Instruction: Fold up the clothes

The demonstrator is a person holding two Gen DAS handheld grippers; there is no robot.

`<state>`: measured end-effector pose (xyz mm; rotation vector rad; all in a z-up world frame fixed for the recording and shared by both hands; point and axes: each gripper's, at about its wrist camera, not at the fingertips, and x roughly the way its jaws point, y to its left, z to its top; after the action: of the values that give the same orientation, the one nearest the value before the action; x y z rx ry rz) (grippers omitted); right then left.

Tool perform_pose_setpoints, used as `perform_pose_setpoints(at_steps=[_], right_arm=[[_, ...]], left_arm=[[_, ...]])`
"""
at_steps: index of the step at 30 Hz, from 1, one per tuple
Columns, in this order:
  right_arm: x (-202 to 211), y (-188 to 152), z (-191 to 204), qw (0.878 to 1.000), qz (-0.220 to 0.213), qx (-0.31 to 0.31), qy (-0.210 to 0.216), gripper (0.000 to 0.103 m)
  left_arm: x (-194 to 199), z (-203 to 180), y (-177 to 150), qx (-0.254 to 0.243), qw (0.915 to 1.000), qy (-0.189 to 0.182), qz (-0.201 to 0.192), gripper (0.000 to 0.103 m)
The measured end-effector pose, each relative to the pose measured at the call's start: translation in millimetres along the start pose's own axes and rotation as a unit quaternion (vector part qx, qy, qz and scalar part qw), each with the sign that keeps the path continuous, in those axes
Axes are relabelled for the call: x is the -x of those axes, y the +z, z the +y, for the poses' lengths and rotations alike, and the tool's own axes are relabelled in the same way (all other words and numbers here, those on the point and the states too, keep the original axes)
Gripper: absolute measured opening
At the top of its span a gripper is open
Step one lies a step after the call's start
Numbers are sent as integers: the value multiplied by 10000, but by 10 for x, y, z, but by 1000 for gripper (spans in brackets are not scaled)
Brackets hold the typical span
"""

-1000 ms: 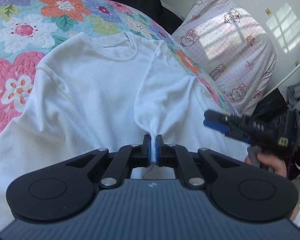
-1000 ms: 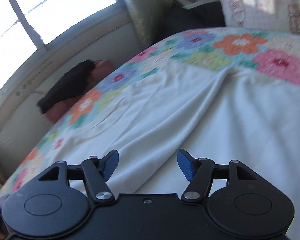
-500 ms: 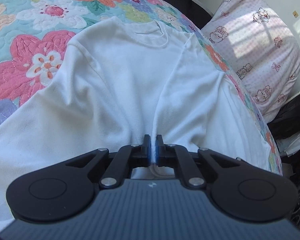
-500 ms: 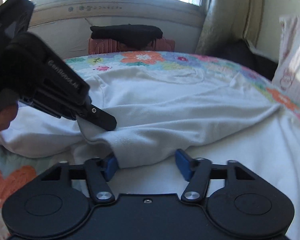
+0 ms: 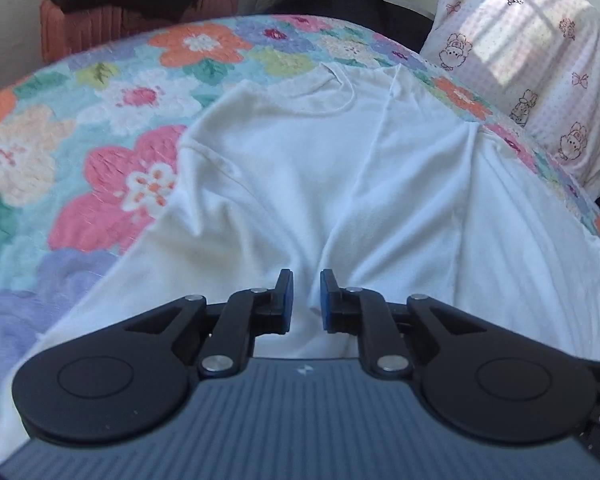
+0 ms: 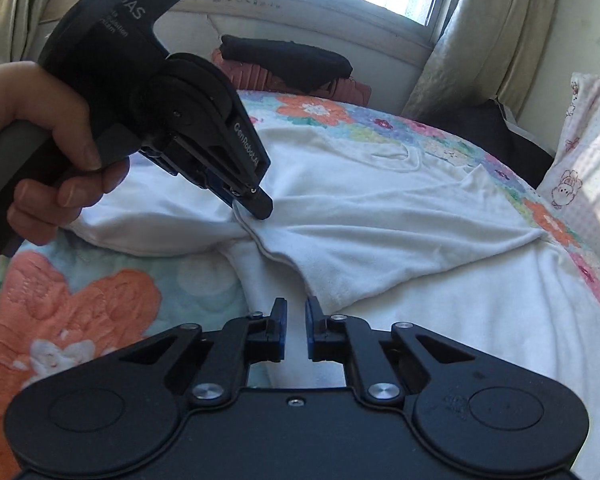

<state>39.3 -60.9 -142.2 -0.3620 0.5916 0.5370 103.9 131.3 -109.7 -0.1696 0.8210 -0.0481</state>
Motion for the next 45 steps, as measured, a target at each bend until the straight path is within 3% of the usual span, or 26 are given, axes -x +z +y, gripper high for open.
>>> perform_pose_setpoints(at_steps=[1, 2, 3, 5, 7, 13, 20, 24, 25, 26, 27, 28, 29, 33, 38, 41, 45], right_arm=[[62, 11, 0, 9998, -110, -66, 142, 35], [121, 21, 1, 9993, -216, -133, 276, 46], [149, 34, 4, 9985, -278, -227, 408, 50], [168, 62, 12, 9963, -329, -433, 672, 50], [157, 84, 26, 9934, -321, -618, 913, 50], [109, 85, 155, 9906, -267, -738, 1124, 50], [180, 82, 142, 9885, -363, -914, 1151, 52], [274, 110, 122, 9897, -429, -852, 1068, 54], [288, 111, 122, 9898, -427, -848, 1060, 54], [302, 109, 125, 9899, -431, -839, 1057, 55], [316, 106, 128, 9900, -438, -826, 1055, 55], [331, 102, 136, 9903, -452, -798, 1044, 55], [348, 97, 146, 9906, -470, -764, 1029, 55], [410, 85, 154, 9918, -556, -637, 954, 59], [464, 57, 99, 9911, -636, -571, 1022, 60], [462, 1, 57, 9919, -581, -527, 1003, 60], [442, -81, -23, 9933, -471, -550, 896, 60]], left_arm=[[170, 60, -1, -125, 9991, 393, -101, 45], [330, 159, -13, -205, 9974, 670, -143, 48], [488, 264, -27, -278, 9951, 929, -176, 49], [769, 496, -91, -248, 9921, 1225, -140, 49], [1103, 808, -229, 90, 9890, 1477, -88, 50], [1750, 1451, -795, 991, 9736, 2048, 184, 54], [1754, 1630, -1168, 1334, 9648, 2237, 348, 56], [1634, 1500, -1175, 1021, 9641, 2426, 349, 78], [1610, 1490, -1188, 999, 9630, 2488, 285, 78], [1586, 1481, -1200, 976, 9617, 2551, 222, 75], [1563, 1472, -1213, 954, 9604, 2613, 159, 59], [1552, 1478, -1216, 910, 9587, 2690, 154, 16], [1543, 1486, -1218, 863, 9569, 2769, 158, 6], [1731, 1426, -1094, 695, 9619, 2599, -494, 6], [1980, 1123, -529, 310, 9653, 2162, -1432, 6], [2093, 840, -113, -38, 9624, 1824, -2012, 6], [2160, 376, 315, -504, 9571, 1367, -2505, 6]])
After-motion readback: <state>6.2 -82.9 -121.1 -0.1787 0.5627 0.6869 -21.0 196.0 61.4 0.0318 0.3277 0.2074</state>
